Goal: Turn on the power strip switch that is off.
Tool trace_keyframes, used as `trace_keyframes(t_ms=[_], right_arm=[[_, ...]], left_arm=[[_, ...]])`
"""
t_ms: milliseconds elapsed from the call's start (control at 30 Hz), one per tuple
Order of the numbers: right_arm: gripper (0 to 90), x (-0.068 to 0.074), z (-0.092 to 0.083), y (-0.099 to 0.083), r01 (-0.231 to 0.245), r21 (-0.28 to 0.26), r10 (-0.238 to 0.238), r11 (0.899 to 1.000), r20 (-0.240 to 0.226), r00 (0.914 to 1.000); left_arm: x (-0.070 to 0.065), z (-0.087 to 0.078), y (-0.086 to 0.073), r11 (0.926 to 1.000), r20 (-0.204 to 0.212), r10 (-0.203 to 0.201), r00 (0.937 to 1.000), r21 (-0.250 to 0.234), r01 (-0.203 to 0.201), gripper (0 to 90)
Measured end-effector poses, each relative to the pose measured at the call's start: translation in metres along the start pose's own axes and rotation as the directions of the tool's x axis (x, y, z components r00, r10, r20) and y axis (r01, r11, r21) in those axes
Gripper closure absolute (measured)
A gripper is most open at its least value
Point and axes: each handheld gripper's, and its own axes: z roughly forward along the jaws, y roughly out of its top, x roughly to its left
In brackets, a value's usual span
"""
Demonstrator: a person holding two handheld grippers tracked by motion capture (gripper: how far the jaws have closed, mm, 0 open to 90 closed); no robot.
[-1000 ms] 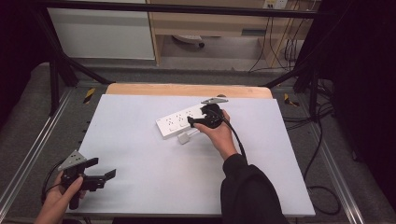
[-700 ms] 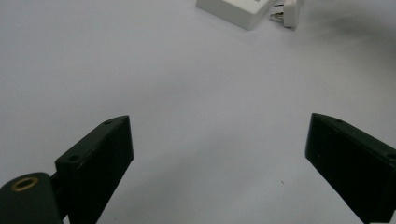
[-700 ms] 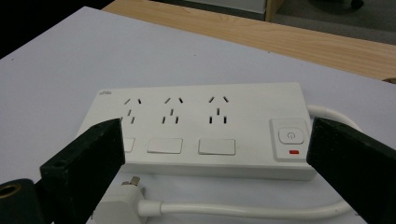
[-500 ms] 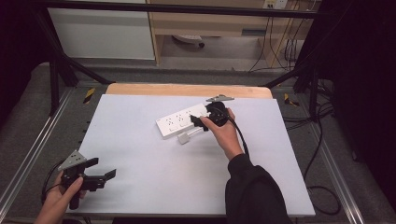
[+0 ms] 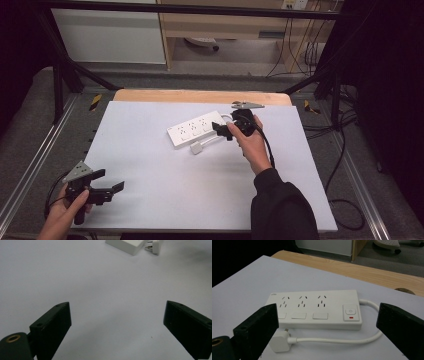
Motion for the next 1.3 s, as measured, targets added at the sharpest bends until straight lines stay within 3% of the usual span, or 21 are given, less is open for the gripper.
trace_keyframes(t_ms=[800,1300], right_arm=[[4.7,-0.028,-0.076,-0.037,-0.037,-0.113,0.041,0.993,0.04,0.9983],[3.8,-0.042,-0.116,-0.079,-0.037,-0.158,0.051,0.987,0.09,0.9946]], left_arm=[[0.0,0.001,-0.001,1.0,-0.005,-0.001,1.0,0.009,0.001,7.8],[-0.001,0.002,-0.001,0.9999,-0.006,-0.003,1.0,0.012,0.003,7.8]])
